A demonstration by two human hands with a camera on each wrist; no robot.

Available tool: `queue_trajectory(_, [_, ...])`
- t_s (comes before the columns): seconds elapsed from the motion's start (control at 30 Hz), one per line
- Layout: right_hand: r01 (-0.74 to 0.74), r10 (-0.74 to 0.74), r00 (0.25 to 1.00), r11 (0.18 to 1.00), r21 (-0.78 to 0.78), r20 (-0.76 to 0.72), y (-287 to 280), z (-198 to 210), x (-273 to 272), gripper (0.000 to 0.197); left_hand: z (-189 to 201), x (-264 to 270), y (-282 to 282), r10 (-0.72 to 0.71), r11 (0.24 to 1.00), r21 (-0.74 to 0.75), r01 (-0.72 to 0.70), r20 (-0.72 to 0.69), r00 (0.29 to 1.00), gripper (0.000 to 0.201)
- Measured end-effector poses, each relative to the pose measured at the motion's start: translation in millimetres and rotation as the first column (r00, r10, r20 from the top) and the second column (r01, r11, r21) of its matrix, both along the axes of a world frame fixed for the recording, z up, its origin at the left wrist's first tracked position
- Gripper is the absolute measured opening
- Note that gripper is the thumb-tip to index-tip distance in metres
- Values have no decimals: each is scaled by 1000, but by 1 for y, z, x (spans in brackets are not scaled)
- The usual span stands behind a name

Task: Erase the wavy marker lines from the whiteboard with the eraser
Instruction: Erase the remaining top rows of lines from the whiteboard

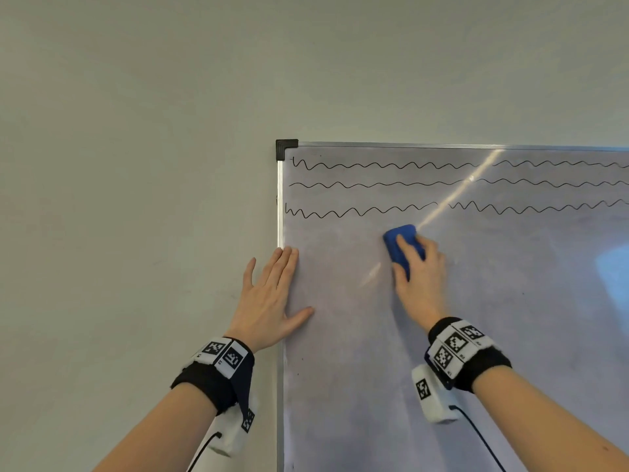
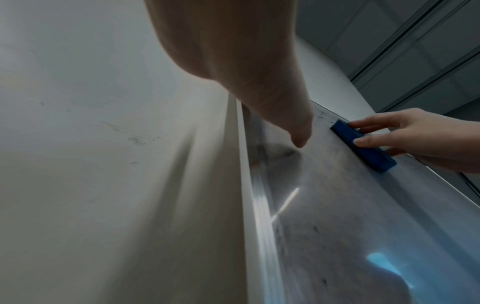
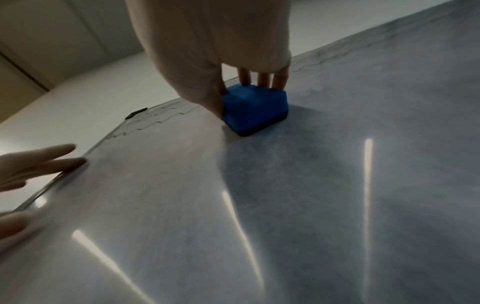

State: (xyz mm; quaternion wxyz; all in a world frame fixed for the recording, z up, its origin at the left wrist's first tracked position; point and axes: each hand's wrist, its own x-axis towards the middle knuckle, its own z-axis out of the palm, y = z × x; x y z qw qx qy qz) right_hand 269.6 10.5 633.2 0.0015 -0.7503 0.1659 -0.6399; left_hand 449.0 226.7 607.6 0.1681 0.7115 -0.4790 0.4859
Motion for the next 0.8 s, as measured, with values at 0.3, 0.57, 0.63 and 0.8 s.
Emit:
queue_trajectory(0.3, [-92, 50, 987, 956, -277, -155, 65, 14, 58, 54, 21, -1, 6, -46, 997, -63, 43, -51, 998, 78])
queue_trajectory(0.57, [-140, 49, 958, 940, -310, -283, 85, 72, 75, 48, 48, 11, -2, -53, 992, -117, 36, -142, 988, 75])
queue_trajectory(0.63, [-164, 73, 961, 926, -340, -265, 83, 55, 74, 51, 47, 11, -3, -97, 988, -133, 77, -156, 983, 72])
queue_trajectory(0.8, [-196, 90, 952, 913, -359, -292, 82, 62, 74, 47, 49, 5, -8, -258, 949, -252, 191, -271, 927, 62])
